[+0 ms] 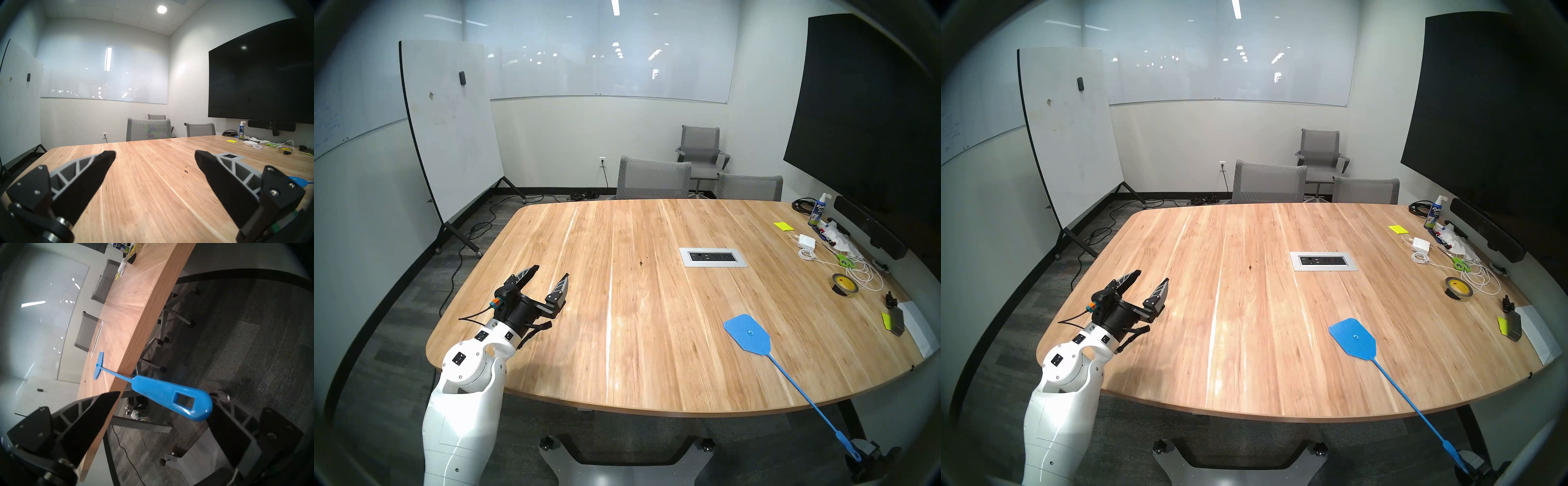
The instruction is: Swat a bug on table
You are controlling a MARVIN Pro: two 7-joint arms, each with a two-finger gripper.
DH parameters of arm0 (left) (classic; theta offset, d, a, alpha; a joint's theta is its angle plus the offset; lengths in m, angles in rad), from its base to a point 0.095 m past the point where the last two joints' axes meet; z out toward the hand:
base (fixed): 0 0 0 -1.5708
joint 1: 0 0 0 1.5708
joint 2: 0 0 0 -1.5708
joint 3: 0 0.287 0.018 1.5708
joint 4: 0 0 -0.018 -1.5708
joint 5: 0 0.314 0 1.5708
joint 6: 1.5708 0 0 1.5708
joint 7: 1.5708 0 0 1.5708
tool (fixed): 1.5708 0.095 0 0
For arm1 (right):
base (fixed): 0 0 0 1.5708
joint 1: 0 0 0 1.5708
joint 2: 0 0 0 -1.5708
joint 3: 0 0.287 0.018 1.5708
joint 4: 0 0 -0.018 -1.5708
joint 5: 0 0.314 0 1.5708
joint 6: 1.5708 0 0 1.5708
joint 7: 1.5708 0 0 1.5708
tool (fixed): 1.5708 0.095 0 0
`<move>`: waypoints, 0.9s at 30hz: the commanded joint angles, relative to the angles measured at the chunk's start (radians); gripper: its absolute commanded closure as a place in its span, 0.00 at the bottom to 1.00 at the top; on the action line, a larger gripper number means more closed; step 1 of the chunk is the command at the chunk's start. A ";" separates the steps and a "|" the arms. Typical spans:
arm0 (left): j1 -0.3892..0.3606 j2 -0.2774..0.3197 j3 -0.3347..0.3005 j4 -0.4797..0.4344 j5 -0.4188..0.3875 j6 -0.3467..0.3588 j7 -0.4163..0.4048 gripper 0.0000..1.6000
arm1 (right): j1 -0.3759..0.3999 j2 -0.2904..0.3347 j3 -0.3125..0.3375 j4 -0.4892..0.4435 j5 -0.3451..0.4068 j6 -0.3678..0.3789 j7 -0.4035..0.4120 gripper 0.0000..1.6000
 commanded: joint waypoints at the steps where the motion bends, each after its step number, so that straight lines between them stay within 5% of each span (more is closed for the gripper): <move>1: -0.003 0.002 -0.001 -0.020 0.001 0.001 0.000 0.00 | 0.002 0.013 0.000 -0.011 0.009 0.005 0.018 0.00; 16: -0.003 0.002 -0.001 -0.020 0.001 0.001 0.000 0.00 | 0.009 0.008 -0.001 -0.020 0.010 0.007 0.014 0.00; 19: -0.003 0.002 -0.001 -0.020 0.001 0.001 0.000 0.00 | 0.009 0.007 -0.001 -0.021 0.011 0.008 0.013 0.14; 22: -0.003 0.002 -0.001 -0.020 0.001 0.001 0.000 0.00 | 0.009 0.007 -0.001 -0.022 0.011 0.007 0.013 0.49; 27: -0.003 0.002 -0.001 -0.020 0.001 0.001 0.000 0.00 | 0.008 0.006 -0.002 -0.025 0.012 0.008 0.015 0.58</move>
